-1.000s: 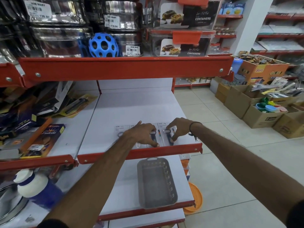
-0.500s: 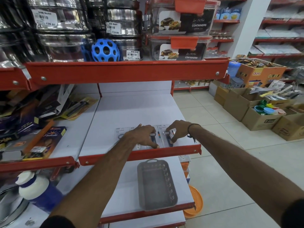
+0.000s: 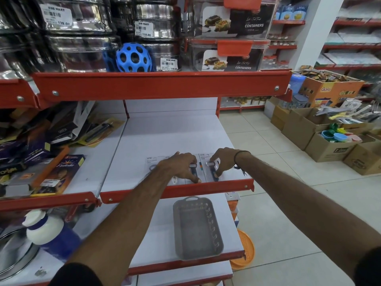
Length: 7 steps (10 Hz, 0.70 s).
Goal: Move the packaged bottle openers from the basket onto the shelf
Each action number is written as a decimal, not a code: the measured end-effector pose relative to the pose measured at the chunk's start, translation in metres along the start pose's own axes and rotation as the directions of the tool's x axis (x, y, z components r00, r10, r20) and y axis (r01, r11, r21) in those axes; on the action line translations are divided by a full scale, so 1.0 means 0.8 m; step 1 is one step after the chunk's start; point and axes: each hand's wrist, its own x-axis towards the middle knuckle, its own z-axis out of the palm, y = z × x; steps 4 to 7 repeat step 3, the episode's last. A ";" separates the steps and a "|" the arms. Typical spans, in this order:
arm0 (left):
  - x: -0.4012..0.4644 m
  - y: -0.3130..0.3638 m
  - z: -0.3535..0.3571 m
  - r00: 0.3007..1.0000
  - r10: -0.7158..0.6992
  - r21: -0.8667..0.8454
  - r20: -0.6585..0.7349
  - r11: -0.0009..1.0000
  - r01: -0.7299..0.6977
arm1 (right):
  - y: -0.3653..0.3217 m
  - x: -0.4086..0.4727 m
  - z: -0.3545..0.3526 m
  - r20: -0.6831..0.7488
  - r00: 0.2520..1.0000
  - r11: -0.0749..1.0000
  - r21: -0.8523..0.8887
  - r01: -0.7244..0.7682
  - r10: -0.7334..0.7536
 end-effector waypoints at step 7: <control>-0.008 0.001 0.002 1.000 0.013 0.037 -0.007 0.999 -0.013 | 0.008 -0.011 0.005 -0.065 0.998 0.992 0.128 -0.012 0.021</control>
